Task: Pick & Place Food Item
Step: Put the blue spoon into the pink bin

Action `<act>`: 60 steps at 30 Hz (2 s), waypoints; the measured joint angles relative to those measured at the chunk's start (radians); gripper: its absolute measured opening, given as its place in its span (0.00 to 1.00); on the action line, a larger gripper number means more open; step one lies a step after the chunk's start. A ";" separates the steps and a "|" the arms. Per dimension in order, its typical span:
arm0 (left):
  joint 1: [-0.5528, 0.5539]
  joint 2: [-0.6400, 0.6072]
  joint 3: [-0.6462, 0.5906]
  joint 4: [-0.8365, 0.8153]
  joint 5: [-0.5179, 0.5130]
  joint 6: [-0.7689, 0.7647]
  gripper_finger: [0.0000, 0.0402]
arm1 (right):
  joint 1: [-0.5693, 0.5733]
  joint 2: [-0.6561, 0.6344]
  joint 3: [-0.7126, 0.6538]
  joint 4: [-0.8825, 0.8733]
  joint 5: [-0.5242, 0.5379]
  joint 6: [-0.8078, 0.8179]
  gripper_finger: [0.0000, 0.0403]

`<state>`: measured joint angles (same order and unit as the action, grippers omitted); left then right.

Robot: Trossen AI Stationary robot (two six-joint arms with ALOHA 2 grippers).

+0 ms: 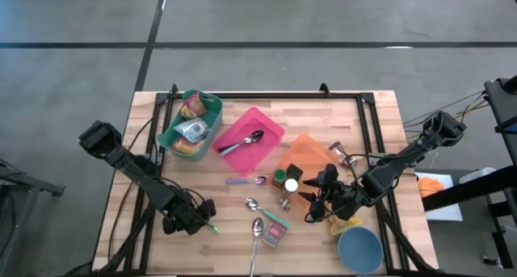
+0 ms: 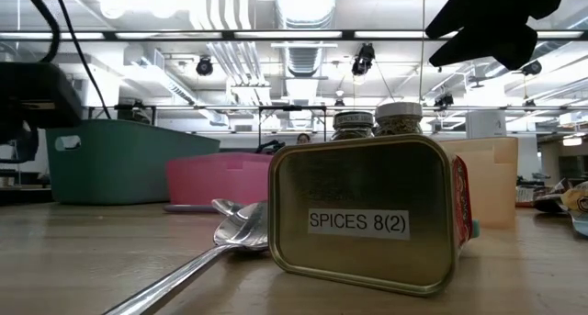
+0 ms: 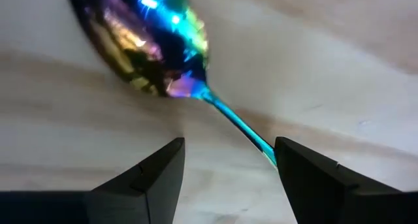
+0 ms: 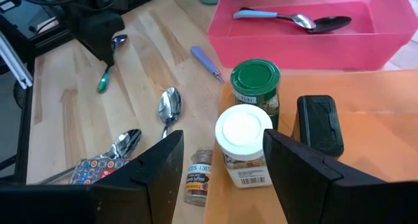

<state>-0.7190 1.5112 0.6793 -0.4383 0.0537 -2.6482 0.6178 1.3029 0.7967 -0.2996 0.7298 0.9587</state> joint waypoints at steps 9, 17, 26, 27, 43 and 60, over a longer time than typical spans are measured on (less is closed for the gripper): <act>0.001 0.006 0.002 -0.020 -0.004 -0.023 0.59 | 0.000 0.000 0.000 0.001 -0.001 -0.001 0.52; 0.001 0.010 0.003 -0.021 -0.001 -0.015 0.49 | 0.000 0.000 0.000 0.001 -0.001 -0.001 0.52; 0.000 0.009 0.002 -0.055 -0.008 0.043 0.12 | 0.000 0.000 0.000 0.002 -0.002 -0.001 0.52; 0.000 0.009 0.002 -0.058 -0.013 0.055 0.09 | 0.000 0.000 0.000 0.002 -0.004 -0.001 0.52; 0.001 0.012 0.024 -0.078 -0.073 0.287 0.01 | 0.000 0.000 0.000 0.002 -0.005 -0.012 0.52; 0.169 0.011 0.291 -0.383 -0.354 0.923 0.01 | -0.001 0.000 0.000 0.003 0.003 0.071 0.52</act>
<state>-0.5498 1.5219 0.9700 -0.8214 -0.2999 -1.7249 0.6170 1.3032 0.7967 -0.2962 0.7323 1.0297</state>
